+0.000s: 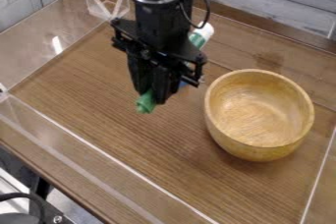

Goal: Remove the green marker from inside the brown bowl and put it on the table

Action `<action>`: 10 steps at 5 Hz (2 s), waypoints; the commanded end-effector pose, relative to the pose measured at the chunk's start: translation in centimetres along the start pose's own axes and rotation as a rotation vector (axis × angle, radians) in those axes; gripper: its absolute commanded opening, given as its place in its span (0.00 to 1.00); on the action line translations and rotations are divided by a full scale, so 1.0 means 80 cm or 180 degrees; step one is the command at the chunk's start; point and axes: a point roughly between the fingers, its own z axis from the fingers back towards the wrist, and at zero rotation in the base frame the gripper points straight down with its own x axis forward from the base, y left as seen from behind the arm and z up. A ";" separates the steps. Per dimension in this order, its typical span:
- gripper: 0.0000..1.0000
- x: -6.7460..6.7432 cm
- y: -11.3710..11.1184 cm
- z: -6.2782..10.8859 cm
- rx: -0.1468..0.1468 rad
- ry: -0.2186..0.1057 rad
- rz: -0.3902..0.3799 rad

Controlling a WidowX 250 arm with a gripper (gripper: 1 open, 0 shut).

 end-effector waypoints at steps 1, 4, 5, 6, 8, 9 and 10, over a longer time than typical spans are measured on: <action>0.00 0.003 -0.004 0.006 0.0027 -0.0149 -0.0032; 0.00 0.003 -0.011 -0.006 0.0035 -0.0155 0.0001; 0.00 0.004 -0.012 -0.009 0.0032 -0.0154 0.0010; 0.00 0.004 -0.013 -0.012 0.0026 -0.0157 0.0022; 1.00 0.006 -0.010 -0.015 0.0007 -0.0174 0.0044; 1.00 0.011 -0.007 -0.018 0.0003 -0.0202 0.0039; 1.00 0.008 -0.003 -0.022 0.0000 -0.0213 0.0069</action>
